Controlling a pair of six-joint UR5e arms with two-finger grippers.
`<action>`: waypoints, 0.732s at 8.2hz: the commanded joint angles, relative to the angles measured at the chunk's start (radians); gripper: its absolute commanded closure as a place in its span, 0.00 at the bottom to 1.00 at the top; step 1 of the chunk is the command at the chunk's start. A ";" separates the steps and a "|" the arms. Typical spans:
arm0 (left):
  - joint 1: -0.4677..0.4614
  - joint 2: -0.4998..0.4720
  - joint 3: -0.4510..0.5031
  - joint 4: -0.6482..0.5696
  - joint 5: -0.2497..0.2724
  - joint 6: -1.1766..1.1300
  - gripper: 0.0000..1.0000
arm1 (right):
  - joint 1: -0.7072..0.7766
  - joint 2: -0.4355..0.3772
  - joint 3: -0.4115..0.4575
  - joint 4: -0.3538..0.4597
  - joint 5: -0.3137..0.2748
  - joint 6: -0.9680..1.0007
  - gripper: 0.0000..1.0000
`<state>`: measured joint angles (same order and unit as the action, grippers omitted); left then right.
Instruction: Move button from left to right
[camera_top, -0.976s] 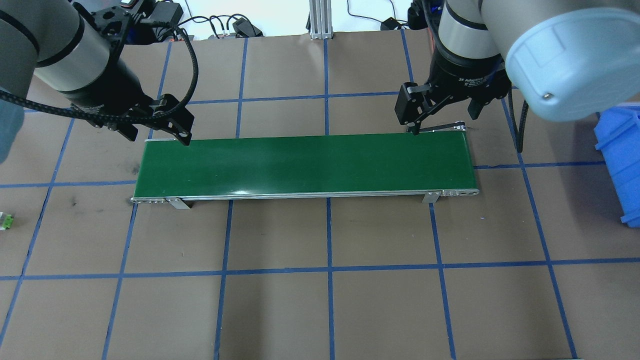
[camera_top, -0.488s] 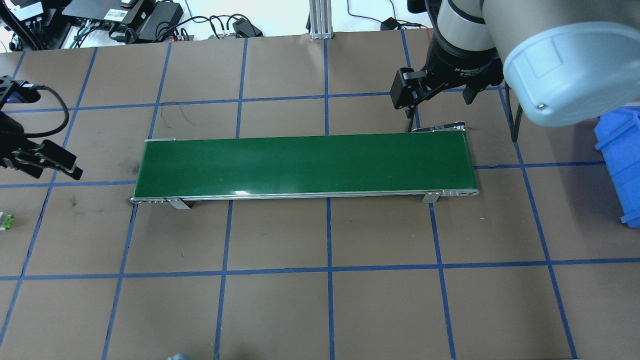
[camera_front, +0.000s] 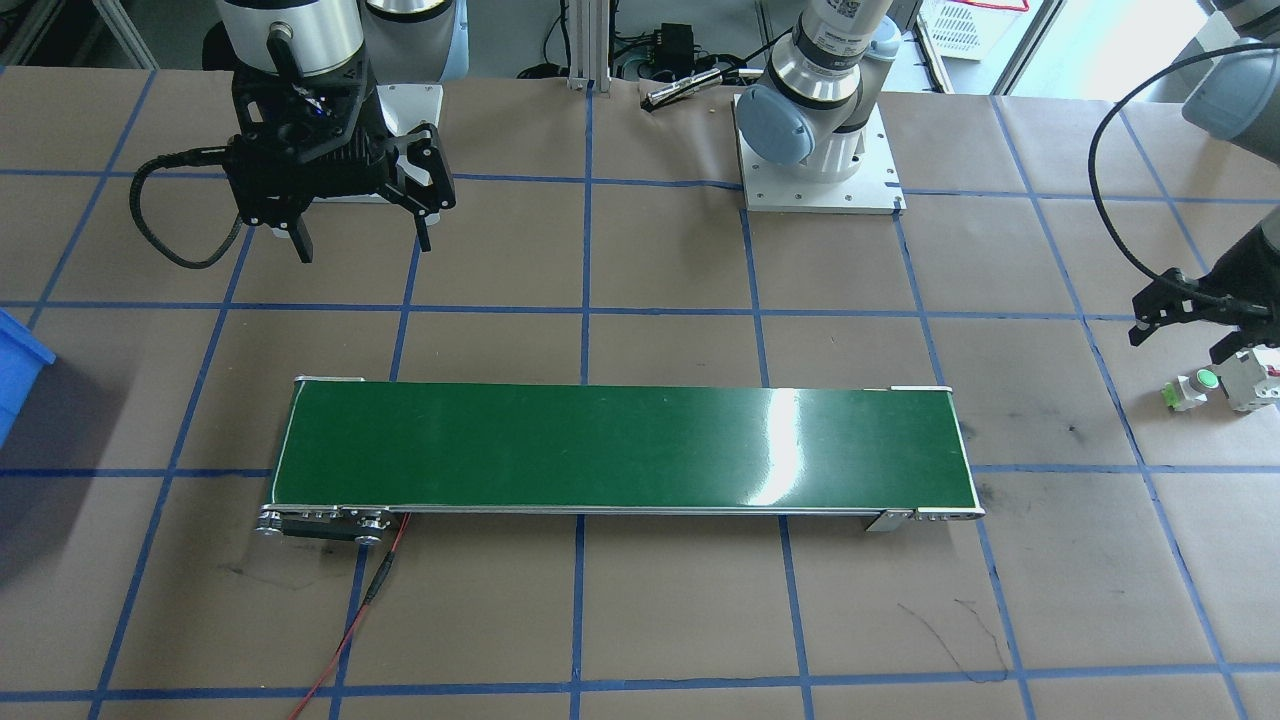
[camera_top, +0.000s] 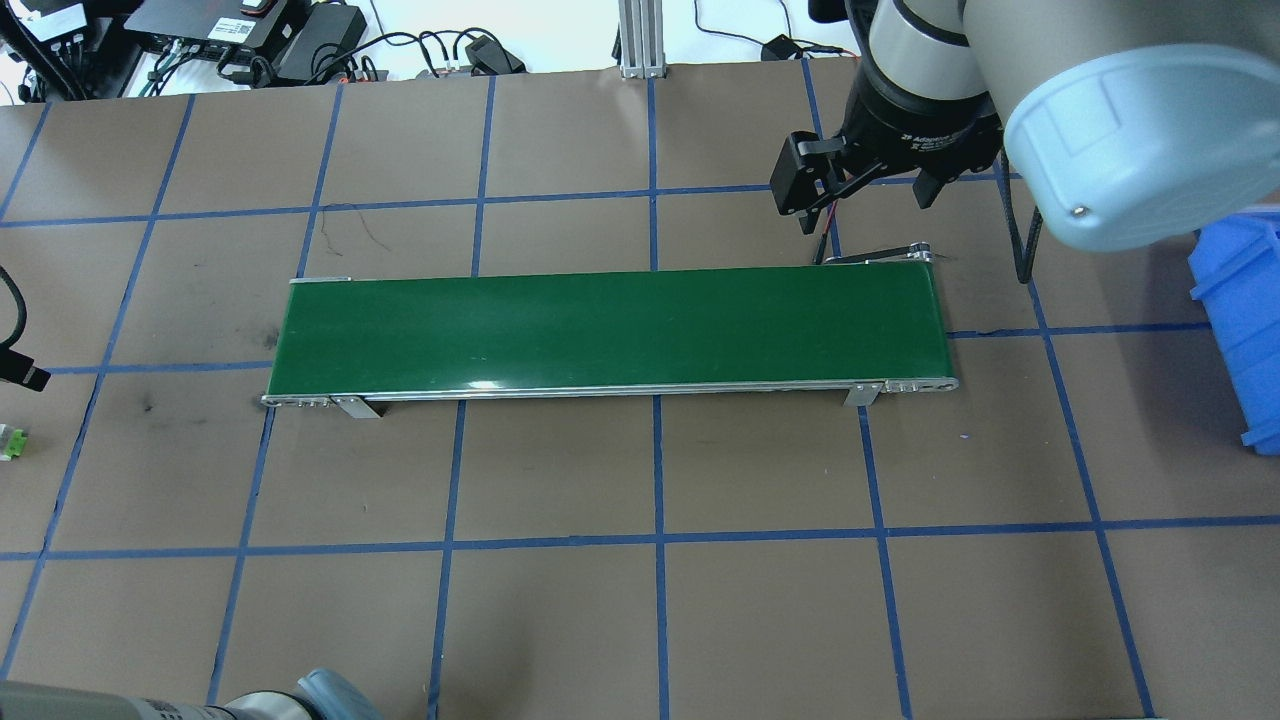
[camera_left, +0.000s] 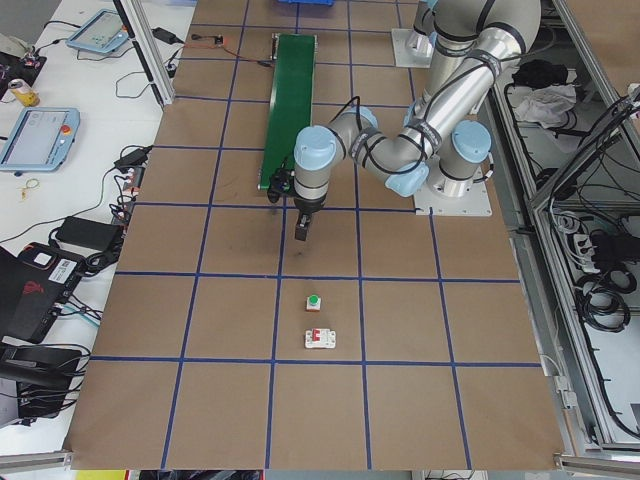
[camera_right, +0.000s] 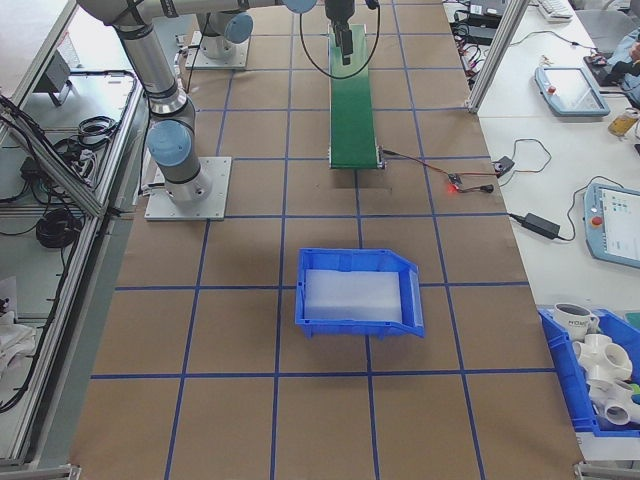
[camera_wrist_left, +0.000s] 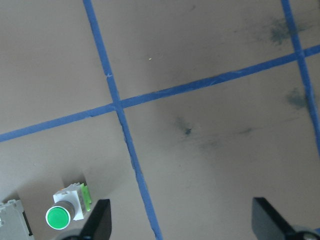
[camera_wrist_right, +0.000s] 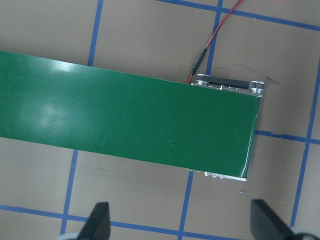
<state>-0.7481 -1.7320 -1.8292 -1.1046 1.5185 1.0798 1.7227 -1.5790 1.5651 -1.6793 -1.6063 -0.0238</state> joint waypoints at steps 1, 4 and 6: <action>0.061 -0.113 0.033 0.055 0.043 0.064 0.00 | 0.005 -0.007 0.000 0.006 0.003 0.001 0.00; 0.093 -0.187 0.097 0.055 0.152 0.048 0.00 | 0.006 0.007 0.001 -0.006 -0.011 -0.002 0.00; 0.096 -0.224 0.125 0.057 0.150 0.013 0.00 | 0.003 0.017 0.001 -0.017 -0.003 -0.015 0.00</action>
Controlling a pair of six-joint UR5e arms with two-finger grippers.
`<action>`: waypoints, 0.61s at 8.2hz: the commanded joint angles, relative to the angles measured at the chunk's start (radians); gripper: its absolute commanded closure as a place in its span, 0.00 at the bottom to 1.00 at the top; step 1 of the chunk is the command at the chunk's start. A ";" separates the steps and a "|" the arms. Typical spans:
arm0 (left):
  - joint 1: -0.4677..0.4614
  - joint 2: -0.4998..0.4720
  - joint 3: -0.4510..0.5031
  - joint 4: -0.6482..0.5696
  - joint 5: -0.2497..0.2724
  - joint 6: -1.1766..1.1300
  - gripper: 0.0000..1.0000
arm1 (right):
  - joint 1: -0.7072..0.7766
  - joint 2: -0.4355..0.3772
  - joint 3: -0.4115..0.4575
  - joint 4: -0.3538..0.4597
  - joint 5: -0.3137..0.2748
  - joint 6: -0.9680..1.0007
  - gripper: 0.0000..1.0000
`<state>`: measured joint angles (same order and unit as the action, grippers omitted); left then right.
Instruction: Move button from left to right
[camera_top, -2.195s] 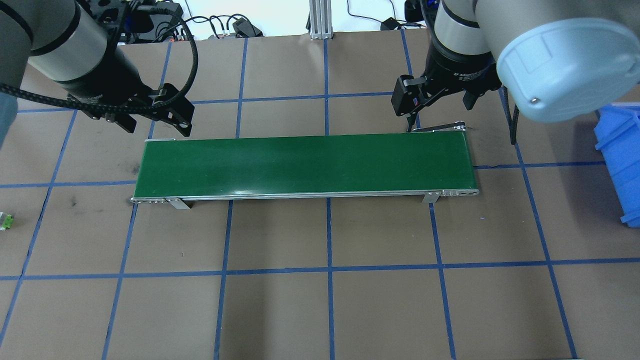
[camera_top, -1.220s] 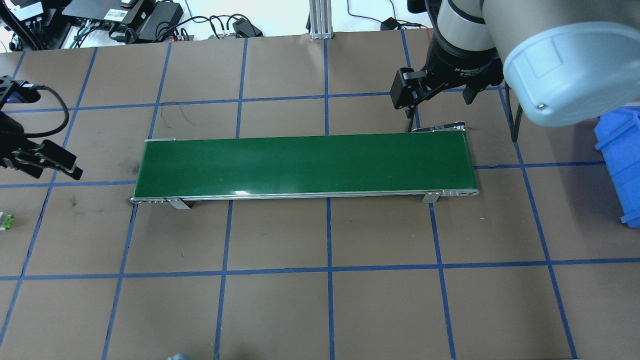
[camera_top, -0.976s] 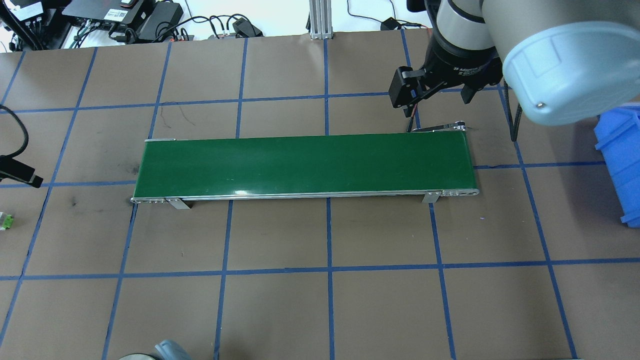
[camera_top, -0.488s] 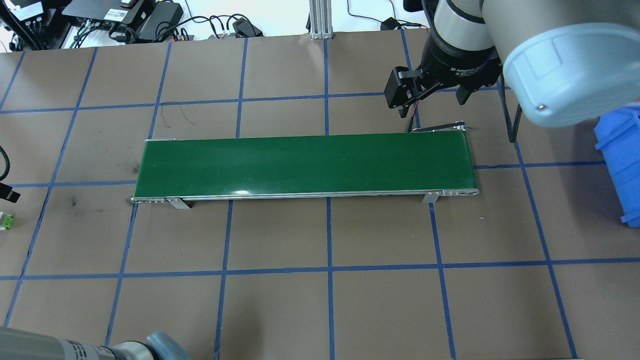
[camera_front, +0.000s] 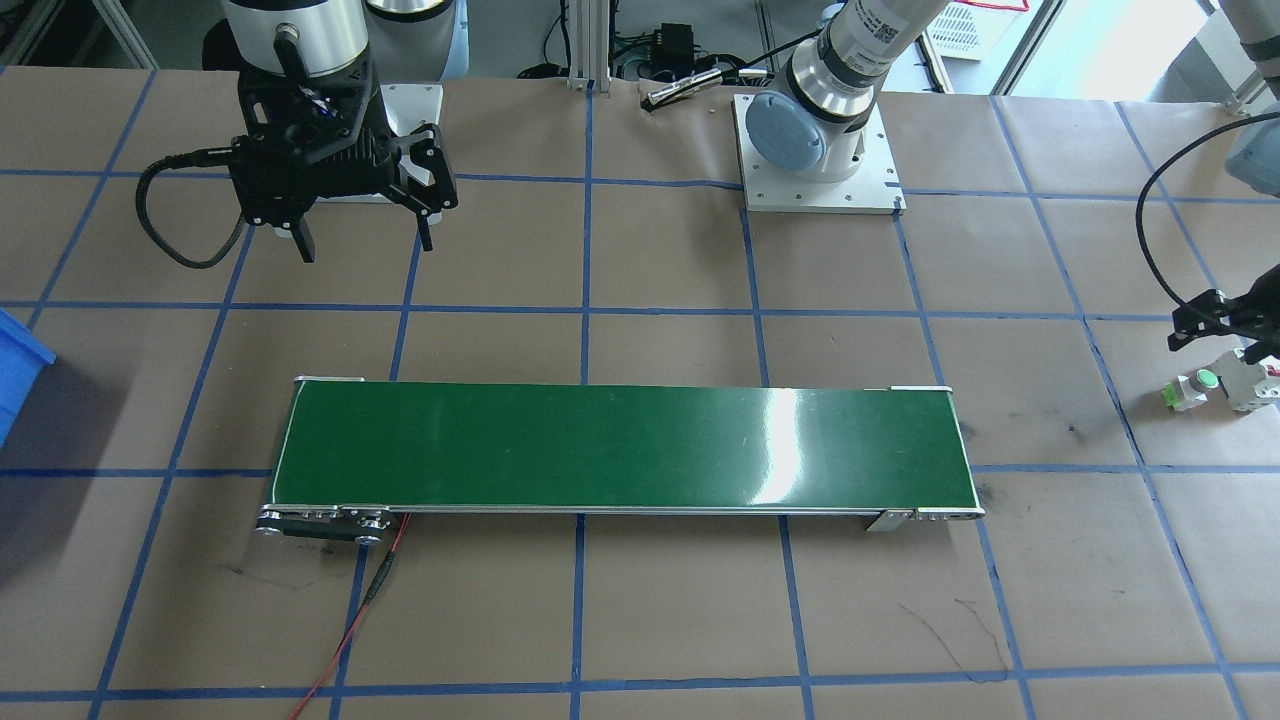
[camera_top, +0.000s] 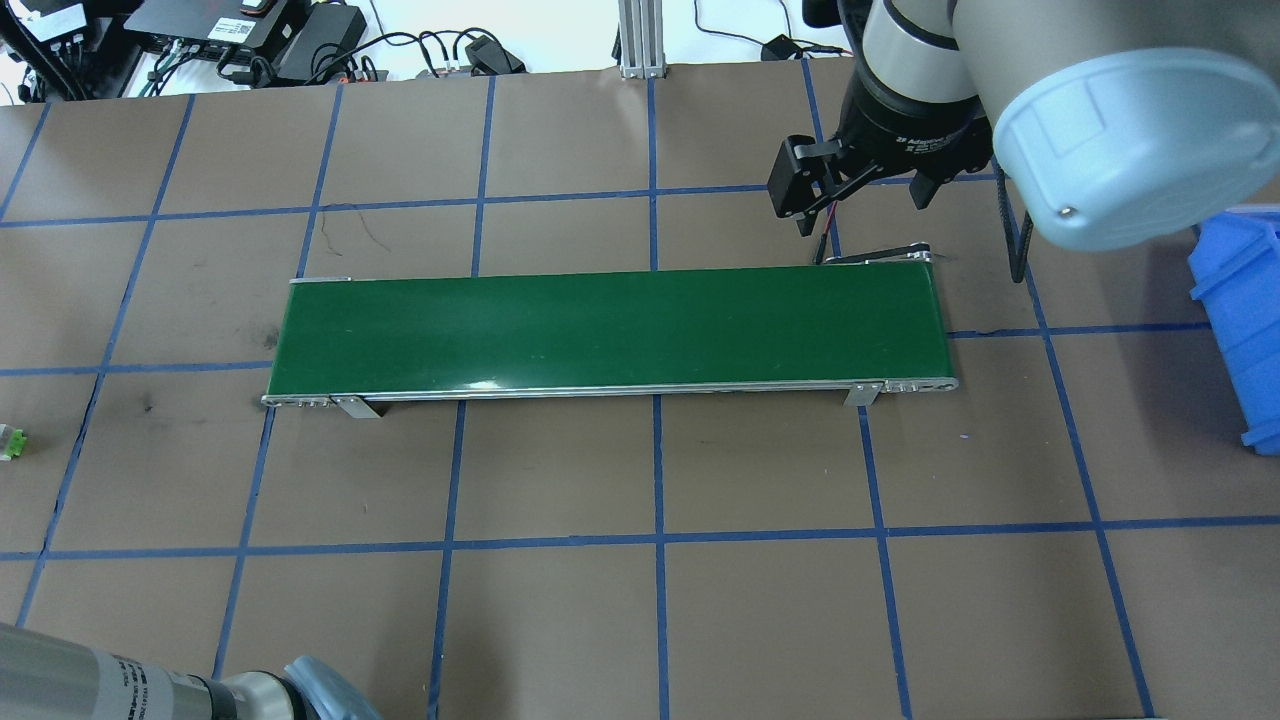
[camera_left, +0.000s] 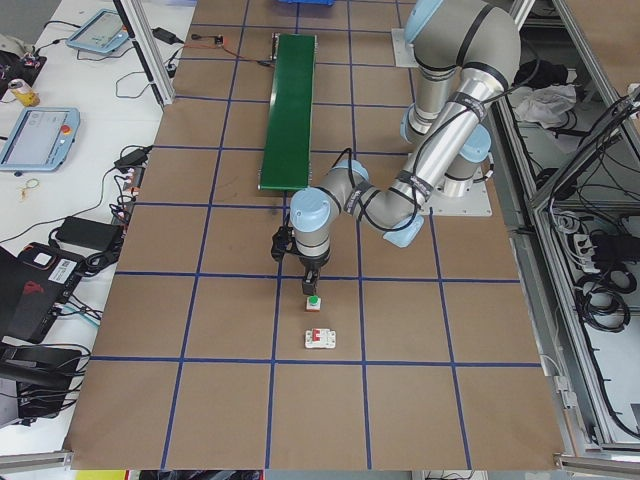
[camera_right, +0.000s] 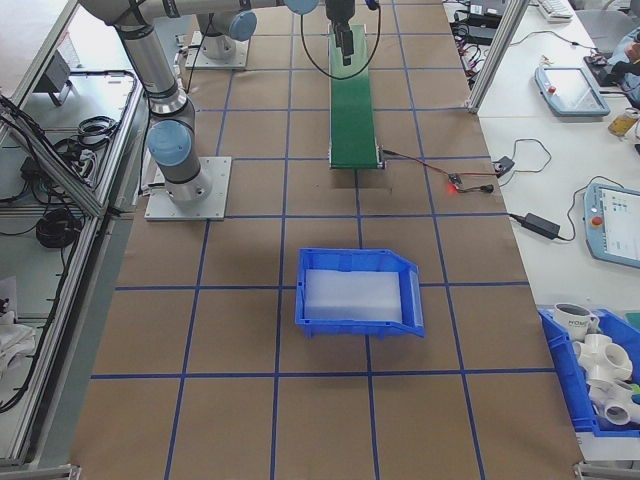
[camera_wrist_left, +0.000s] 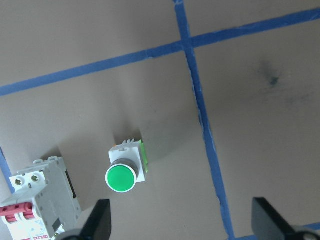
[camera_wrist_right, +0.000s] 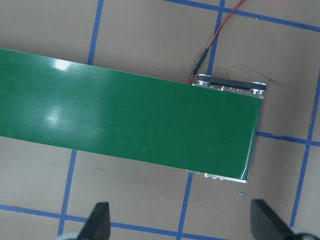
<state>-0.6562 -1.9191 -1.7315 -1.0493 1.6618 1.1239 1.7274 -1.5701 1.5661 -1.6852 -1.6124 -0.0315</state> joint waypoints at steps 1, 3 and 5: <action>0.004 -0.066 0.035 0.002 0.009 -0.050 0.00 | -0.002 0.008 -0.001 -0.011 0.009 0.002 0.00; 0.004 -0.109 0.055 0.002 0.012 -0.094 0.00 | -0.002 0.008 0.000 -0.016 0.011 0.004 0.00; 0.004 -0.130 0.059 0.009 0.038 -0.116 0.00 | -0.002 0.005 0.000 -0.010 -0.001 0.007 0.00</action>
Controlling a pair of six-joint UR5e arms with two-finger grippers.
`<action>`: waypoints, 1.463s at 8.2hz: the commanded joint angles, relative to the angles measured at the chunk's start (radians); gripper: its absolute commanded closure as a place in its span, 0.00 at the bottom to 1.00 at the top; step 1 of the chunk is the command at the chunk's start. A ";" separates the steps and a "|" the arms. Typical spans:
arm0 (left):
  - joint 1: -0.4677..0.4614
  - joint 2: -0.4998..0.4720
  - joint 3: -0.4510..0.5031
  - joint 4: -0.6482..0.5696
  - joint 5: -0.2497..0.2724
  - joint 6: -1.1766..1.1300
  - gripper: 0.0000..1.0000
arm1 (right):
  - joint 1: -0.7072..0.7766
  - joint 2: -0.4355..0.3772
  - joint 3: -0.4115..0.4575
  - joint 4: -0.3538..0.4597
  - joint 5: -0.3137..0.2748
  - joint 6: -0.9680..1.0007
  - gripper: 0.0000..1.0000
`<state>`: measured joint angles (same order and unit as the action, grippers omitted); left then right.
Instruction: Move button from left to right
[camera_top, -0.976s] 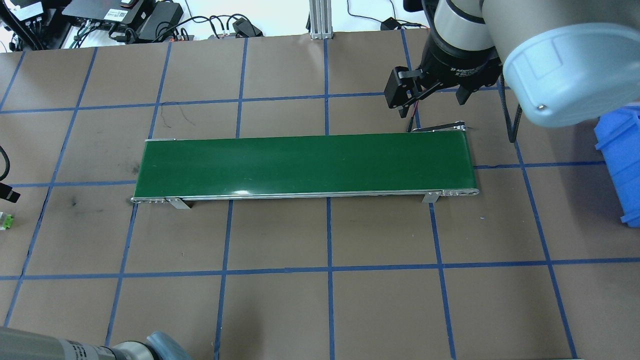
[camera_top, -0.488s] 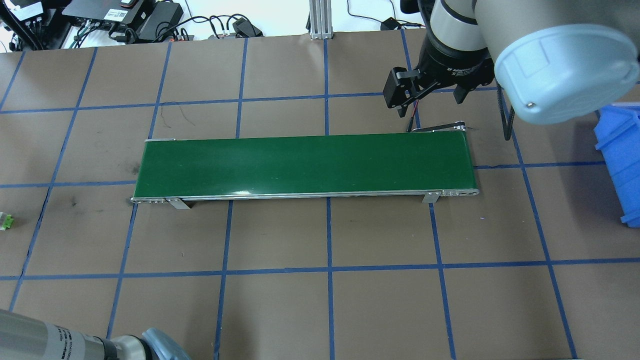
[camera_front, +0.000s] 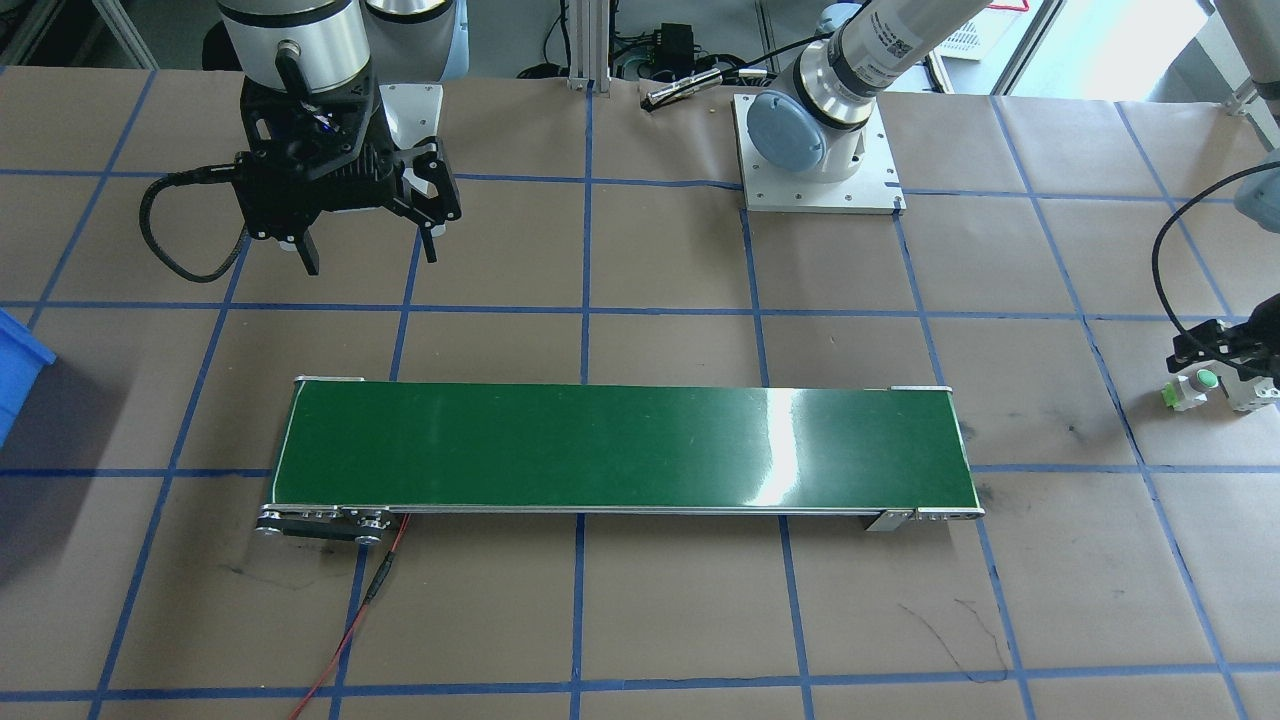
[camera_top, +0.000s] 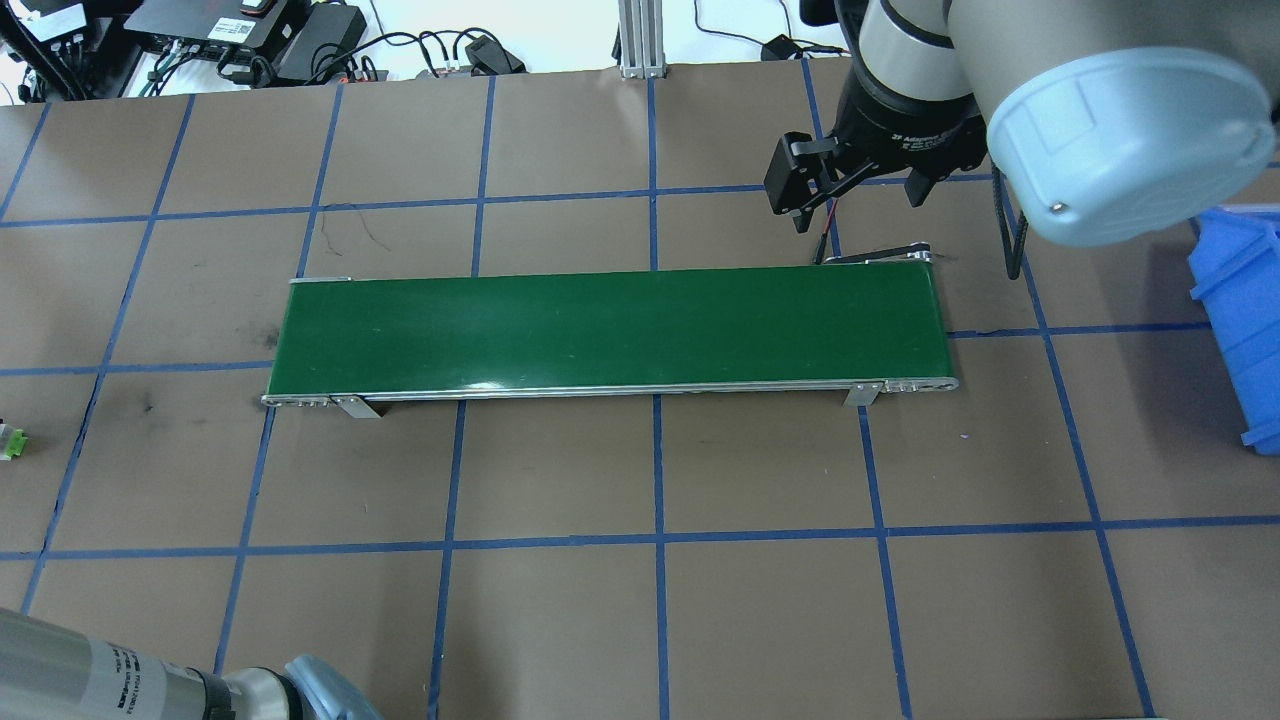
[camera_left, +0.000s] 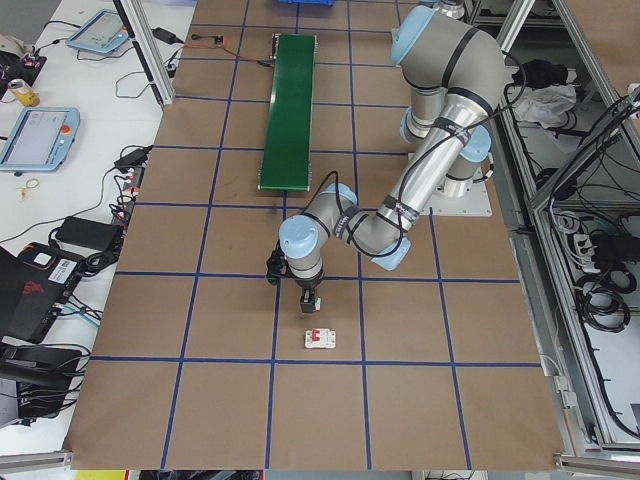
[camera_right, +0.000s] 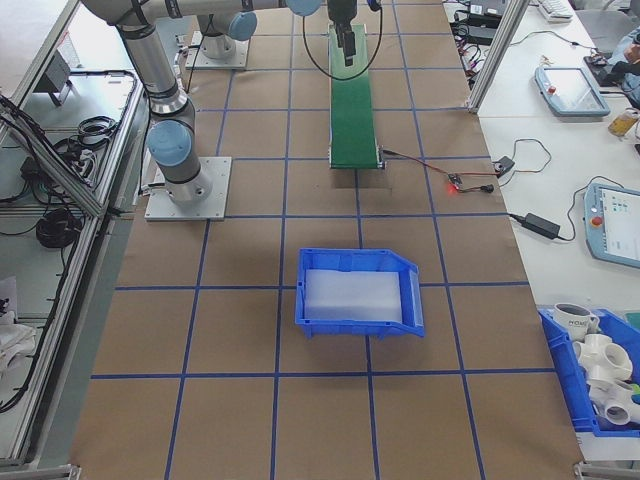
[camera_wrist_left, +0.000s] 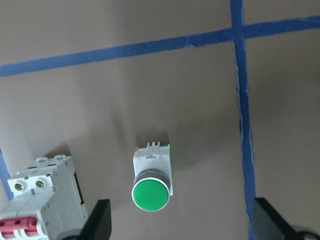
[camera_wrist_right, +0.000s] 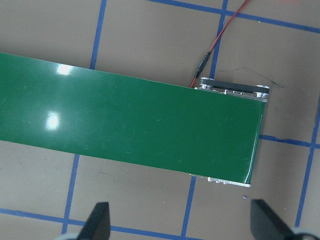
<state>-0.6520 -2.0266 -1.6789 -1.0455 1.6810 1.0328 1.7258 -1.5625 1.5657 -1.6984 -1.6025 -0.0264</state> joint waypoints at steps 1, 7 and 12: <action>0.000 -0.026 0.007 0.005 0.019 -0.025 0.00 | 0.000 -0.002 0.000 0.006 -0.019 0.002 0.00; -0.001 -0.070 0.005 0.058 0.019 -0.031 0.00 | 0.000 0.001 0.005 0.009 -0.019 -0.004 0.00; -0.001 -0.072 -0.001 0.058 0.008 -0.050 0.54 | 0.000 0.001 0.004 0.006 -0.019 -0.001 0.00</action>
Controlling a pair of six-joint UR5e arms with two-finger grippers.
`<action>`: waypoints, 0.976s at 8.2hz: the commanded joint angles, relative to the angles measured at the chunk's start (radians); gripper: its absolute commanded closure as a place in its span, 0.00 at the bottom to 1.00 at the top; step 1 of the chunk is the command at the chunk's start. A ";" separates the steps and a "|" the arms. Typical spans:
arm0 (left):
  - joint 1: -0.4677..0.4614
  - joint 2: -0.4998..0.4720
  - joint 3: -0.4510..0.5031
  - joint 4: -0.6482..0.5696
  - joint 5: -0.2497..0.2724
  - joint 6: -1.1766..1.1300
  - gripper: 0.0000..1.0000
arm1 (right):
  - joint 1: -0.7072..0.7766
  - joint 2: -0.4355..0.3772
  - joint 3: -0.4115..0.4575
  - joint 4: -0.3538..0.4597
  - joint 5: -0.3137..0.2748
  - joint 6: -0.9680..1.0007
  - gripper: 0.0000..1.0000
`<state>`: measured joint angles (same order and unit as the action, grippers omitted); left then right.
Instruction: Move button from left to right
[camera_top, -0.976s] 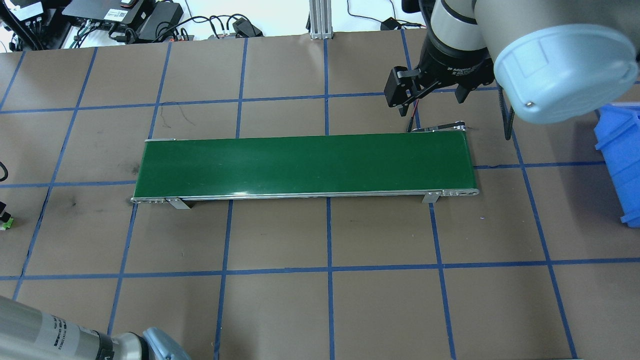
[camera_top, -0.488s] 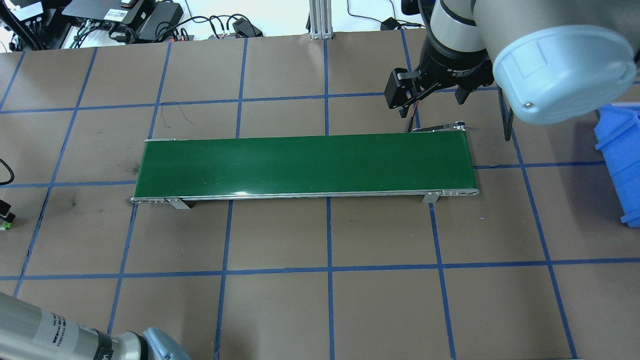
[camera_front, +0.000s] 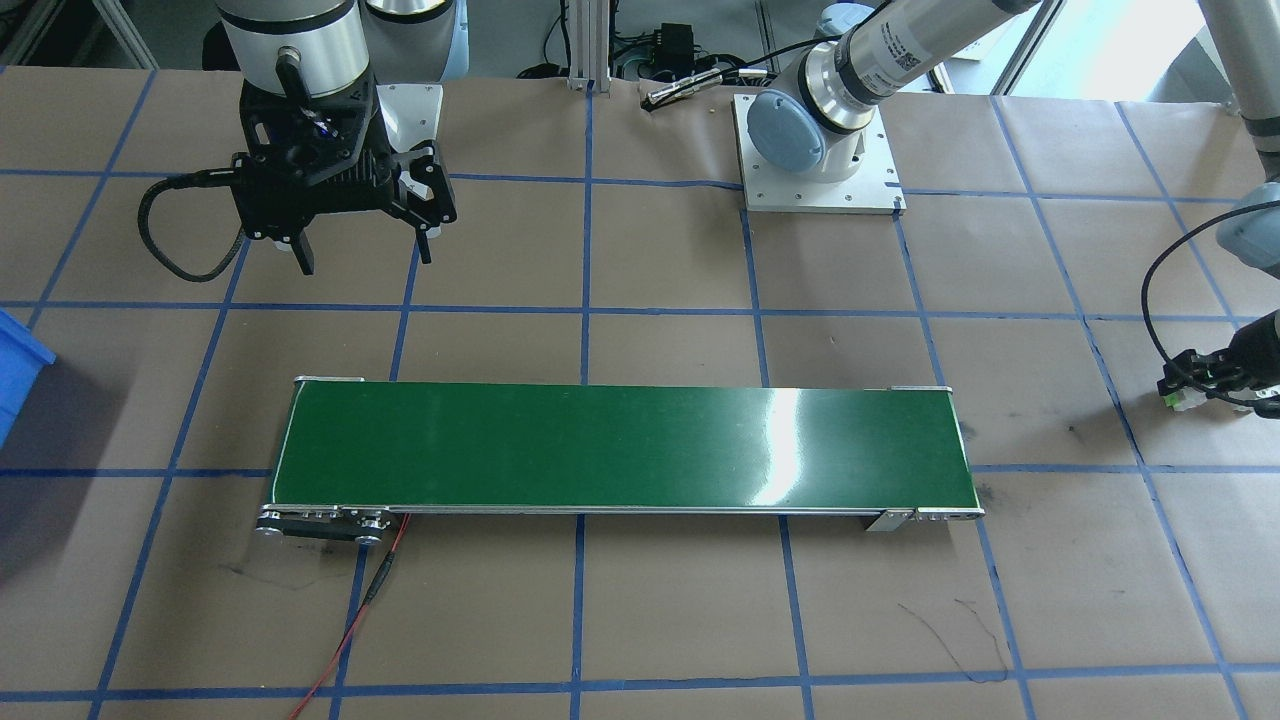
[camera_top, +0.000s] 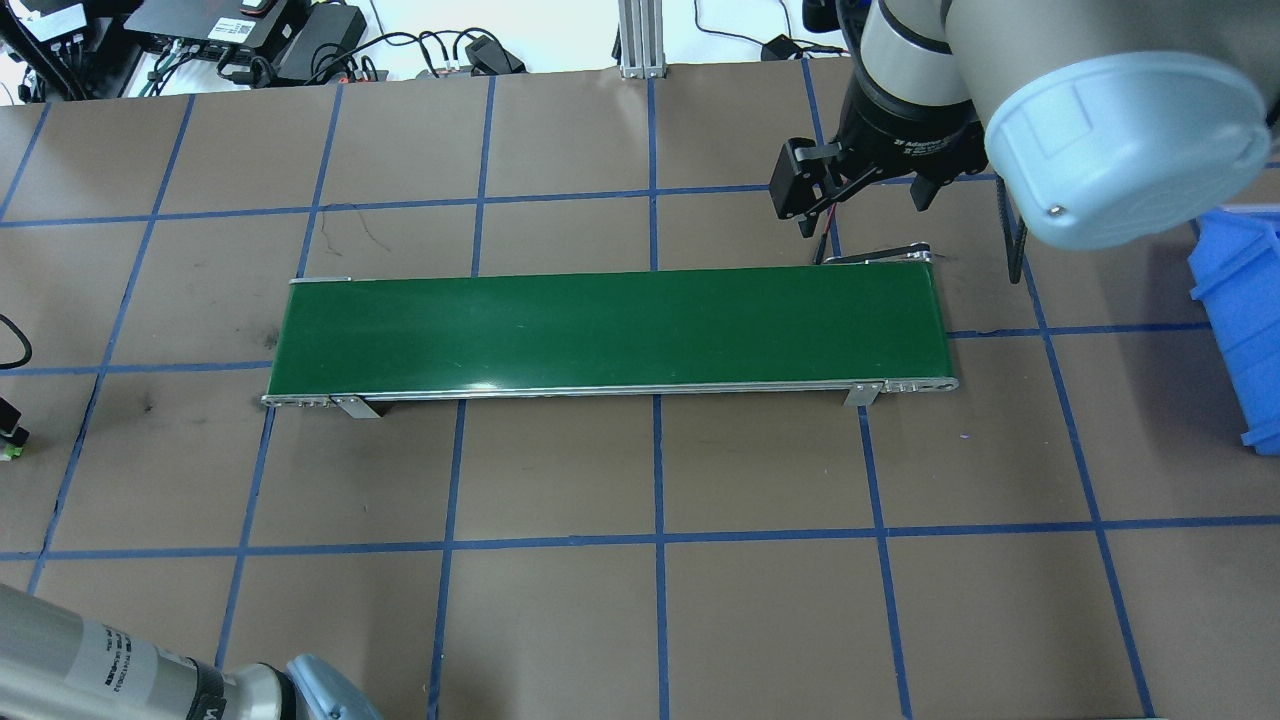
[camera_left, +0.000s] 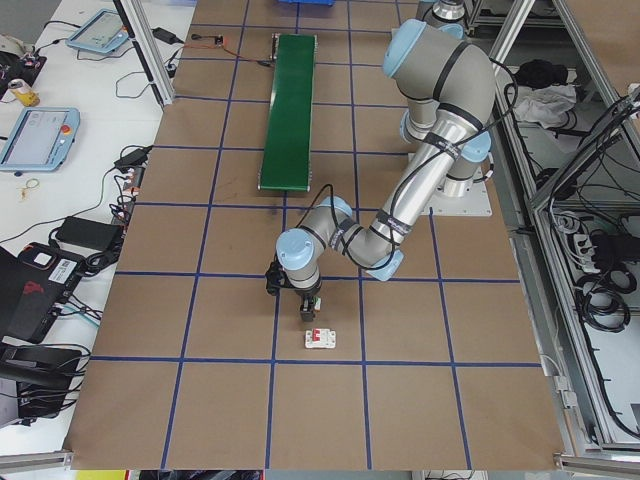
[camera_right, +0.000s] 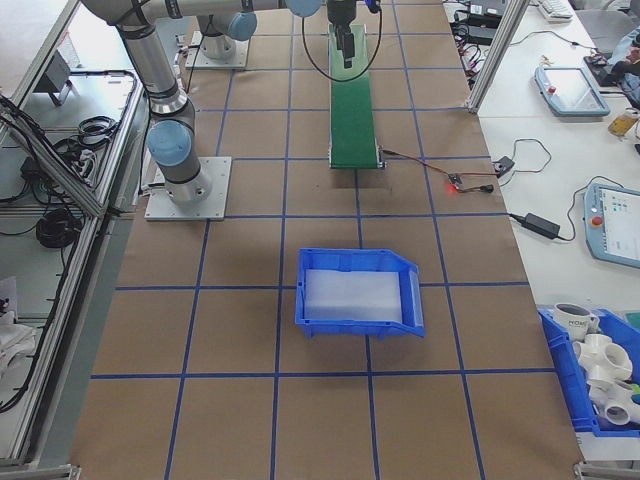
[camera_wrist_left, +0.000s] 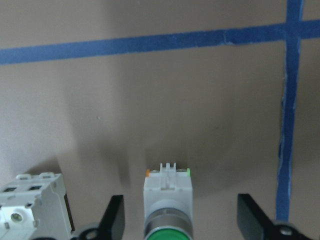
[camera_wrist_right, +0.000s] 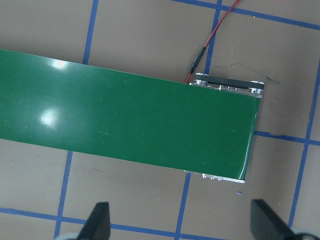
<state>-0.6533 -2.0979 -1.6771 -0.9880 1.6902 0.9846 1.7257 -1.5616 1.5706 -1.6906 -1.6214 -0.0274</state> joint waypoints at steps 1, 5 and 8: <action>0.000 -0.001 -0.006 0.000 0.000 0.000 0.61 | 0.000 0.000 0.000 0.000 -0.002 -0.002 0.00; -0.023 0.054 0.002 -0.020 -0.004 0.016 1.00 | 0.000 0.002 0.000 0.002 -0.002 -0.013 0.00; -0.181 0.206 0.002 -0.132 -0.004 -0.003 1.00 | 0.000 0.002 0.000 -0.003 -0.005 -0.011 0.00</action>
<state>-0.7414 -1.9771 -1.6759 -1.0527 1.6885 0.9909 1.7257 -1.5601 1.5708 -1.6900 -1.6238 -0.0391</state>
